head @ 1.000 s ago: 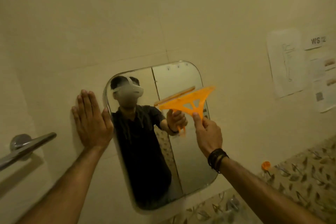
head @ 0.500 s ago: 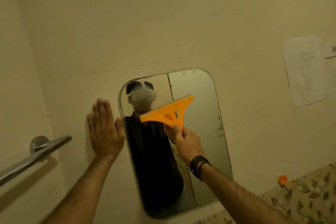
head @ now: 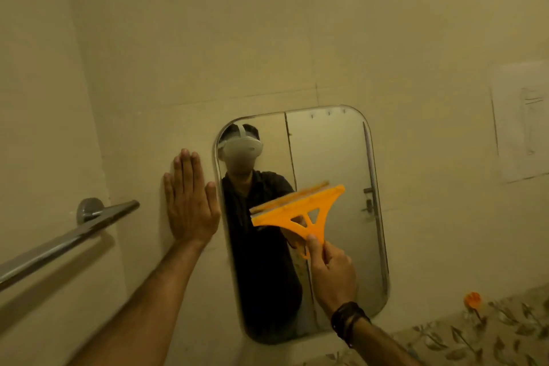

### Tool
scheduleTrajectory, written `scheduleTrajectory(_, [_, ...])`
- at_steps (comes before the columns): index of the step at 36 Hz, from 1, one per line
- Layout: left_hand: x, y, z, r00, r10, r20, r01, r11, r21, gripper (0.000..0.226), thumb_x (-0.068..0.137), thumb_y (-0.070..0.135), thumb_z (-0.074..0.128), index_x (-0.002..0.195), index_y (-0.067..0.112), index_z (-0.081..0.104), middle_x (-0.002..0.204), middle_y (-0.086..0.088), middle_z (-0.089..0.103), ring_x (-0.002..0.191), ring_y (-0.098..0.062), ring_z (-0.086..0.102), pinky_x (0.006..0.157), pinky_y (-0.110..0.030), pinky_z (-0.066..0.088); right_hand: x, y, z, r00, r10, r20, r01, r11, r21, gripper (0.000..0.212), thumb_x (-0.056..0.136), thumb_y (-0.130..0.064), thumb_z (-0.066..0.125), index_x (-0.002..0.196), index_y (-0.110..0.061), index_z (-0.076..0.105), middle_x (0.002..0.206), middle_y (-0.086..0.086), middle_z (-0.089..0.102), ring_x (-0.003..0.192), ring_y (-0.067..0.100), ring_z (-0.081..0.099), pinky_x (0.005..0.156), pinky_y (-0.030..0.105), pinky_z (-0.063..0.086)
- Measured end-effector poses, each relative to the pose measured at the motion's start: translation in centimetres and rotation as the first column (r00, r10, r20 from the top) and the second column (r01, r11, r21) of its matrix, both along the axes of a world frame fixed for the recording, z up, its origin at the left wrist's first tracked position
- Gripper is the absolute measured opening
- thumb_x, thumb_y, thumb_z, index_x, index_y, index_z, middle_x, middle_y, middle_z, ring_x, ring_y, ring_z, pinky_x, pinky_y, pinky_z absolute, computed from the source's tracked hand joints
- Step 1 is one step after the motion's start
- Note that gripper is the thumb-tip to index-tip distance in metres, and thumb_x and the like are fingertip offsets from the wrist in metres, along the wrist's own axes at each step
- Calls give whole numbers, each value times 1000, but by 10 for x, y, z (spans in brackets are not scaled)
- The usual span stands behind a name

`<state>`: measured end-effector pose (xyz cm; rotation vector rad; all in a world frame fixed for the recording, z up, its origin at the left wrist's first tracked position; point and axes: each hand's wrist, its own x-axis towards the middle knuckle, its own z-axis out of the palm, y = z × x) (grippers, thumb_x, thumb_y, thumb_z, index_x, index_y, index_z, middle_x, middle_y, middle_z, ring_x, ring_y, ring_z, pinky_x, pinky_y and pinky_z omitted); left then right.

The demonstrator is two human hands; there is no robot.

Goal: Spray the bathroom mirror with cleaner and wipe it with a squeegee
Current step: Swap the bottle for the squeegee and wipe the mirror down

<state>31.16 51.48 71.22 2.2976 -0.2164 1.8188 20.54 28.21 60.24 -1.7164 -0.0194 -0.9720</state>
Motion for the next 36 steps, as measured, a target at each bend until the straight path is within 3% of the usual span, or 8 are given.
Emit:
scheduleTrajectory(5, [2,2,-5,999,27,18,-26,997,-78,66,106,39,19,166,13,9,174,-9,4,161,-23,3,130,-52,3,8,24,62,993,61,103,-53,995,-80,49,94,-62,37,67,-25,55,56,-10,50,47,3,45,45,14,29])
scheduleTrajectory(8, [0,1,-8,999,10,31,-6,994,-108,65,108,41,16,165,12,12,174,-9,8,161,-25,6,130,-53,5,24,39,100,995,73,73,-61,987,-151,50,95,-66,33,76,-27,56,62,-10,54,52,2,49,51,20,35])
scheduleTrajectory(12, [2,4,-12,999,13,47,-8,995,-96,63,108,36,19,165,10,13,174,-9,8,161,-24,6,129,-54,9,36,51,124,998,56,29,-49,978,-203,50,96,-63,33,70,-26,53,58,-10,51,53,6,49,54,26,35])
scheduleTrajectory(18, [3,6,-14,999,-6,48,10,997,-81,65,107,37,18,165,9,11,174,-10,6,161,-25,4,130,-53,6,45,44,83,997,65,-36,-71,977,-203,50,95,-64,32,86,-23,58,70,-8,57,58,4,52,51,22,34])
scheduleTrajectory(21, [3,6,-14,999,-1,40,4,997,-76,65,107,37,17,165,9,10,174,-11,5,161,-26,5,130,-53,5,36,36,45,996,76,-48,-84,980,-182,48,97,-58,36,76,-19,56,57,-9,50,46,3,45,48,20,31])
scheduleTrajectory(24, [3,4,-13,999,0,34,3,997,-82,65,107,38,15,165,9,11,173,-11,7,161,-26,6,130,-52,5,28,29,6,995,50,-84,-63,985,-163,53,95,-58,38,71,-14,57,55,-7,51,48,5,48,48,24,34])
scheduleTrajectory(28, [2,4,-13,1000,5,24,-3,997,-79,65,107,39,14,165,9,10,173,-12,7,161,-26,6,130,-52,4,16,22,-33,990,27,-142,-43,993,-111,52,90,-64,35,59,-24,49,49,-13,51,45,4,47,49,24,30])
scheduleTrajectory(36, [2,4,-13,1000,20,21,-18,996,-84,64,108,36,17,165,10,8,174,-11,6,161,-26,5,130,-53,6,1,18,-34,995,52,-83,-58,996,-74,49,95,-52,43,54,-24,40,47,-15,46,44,6,41,47,21,22])
